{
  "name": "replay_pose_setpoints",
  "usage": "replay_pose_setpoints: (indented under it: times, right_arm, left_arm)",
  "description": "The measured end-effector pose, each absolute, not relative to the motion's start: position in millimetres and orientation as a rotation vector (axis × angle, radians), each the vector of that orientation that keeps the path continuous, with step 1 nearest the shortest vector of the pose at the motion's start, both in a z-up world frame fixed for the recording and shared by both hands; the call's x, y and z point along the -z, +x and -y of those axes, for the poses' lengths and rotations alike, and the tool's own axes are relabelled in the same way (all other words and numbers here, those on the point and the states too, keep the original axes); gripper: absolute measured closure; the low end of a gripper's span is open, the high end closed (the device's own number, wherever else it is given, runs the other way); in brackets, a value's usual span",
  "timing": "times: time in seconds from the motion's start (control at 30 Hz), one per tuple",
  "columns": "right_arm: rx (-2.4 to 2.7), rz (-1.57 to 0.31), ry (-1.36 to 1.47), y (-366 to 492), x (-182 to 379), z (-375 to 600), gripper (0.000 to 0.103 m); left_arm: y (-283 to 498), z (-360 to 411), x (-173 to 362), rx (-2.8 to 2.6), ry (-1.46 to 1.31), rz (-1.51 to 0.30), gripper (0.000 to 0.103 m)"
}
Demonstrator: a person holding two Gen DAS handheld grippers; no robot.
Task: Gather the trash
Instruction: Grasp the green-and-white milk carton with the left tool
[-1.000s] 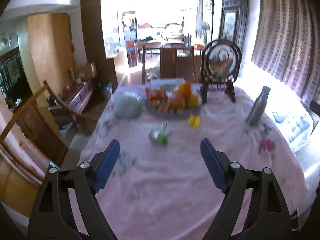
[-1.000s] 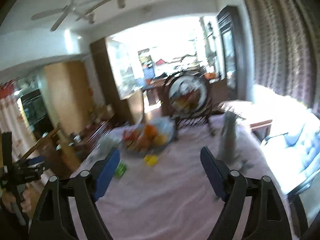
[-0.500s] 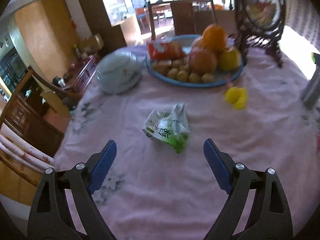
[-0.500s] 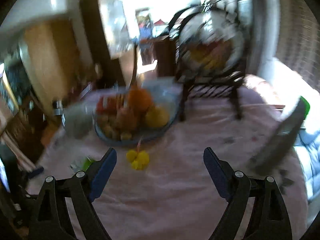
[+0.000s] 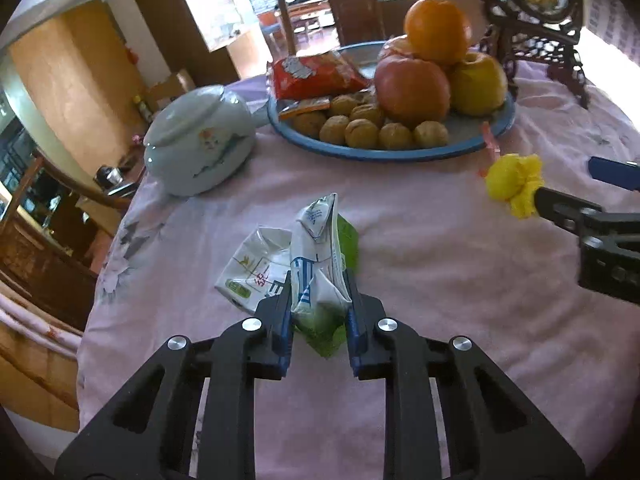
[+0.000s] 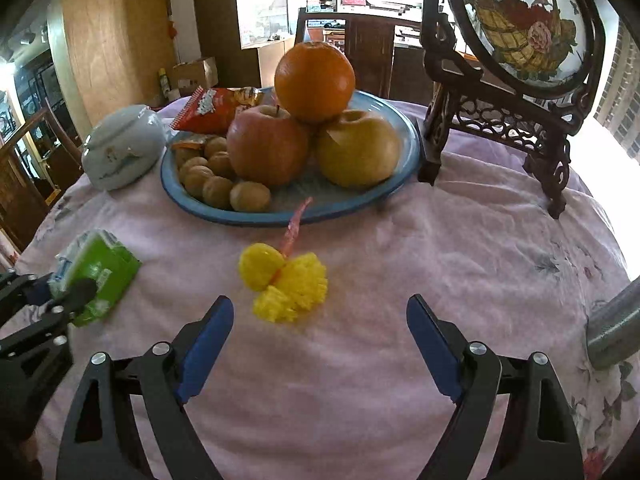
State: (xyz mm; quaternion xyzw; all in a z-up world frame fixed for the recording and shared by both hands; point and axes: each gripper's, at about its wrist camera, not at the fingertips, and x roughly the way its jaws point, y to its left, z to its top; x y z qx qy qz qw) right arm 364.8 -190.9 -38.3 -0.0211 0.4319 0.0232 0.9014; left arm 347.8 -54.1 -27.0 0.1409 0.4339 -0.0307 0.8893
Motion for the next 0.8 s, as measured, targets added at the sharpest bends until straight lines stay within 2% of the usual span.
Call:
replay_pose_setpoints:
  times: [0.33,0.37,0.43,0.5,0.53,0.8]
  right_arm:
    - [-0.045,-0.924,-0.127,388.3,59.9,172.4,0.017]
    - [-0.045,-0.921,-0.125,391.0,61.2,170.7,0.021]
    - [-0.057,-0.943,-0.12,397.5,66.3,167.2,0.046]
    - [-0.078,-0.943,-0.083,396.5,64.8,166.8,0.079]
    - [-0.085,-0.946,-0.073,394.4,63.0,166.6,0.086]
    - [-0.142,-0.897,-0.033,319.3,25.2,167.2,0.086]
  left_arm:
    - [284.7,9.5,-16.5,0.184,0.176,-0.882,0.08]
    - [279.3,3.2,-17.6,0.184,0.166,-0.886,0.08]
    - [270.9,-5.4,-17.3,0.169,0.162,-0.892,0.08]
    - [264.3,-12.6,-15.2,0.16,0.157,-0.903,0.08]
    - [258.6,-17.1,-14.0,0.155,0.151,-0.913,0.08]
    - [220.4,-41.4,-20.5,0.124,0.115,-0.93,0.08]
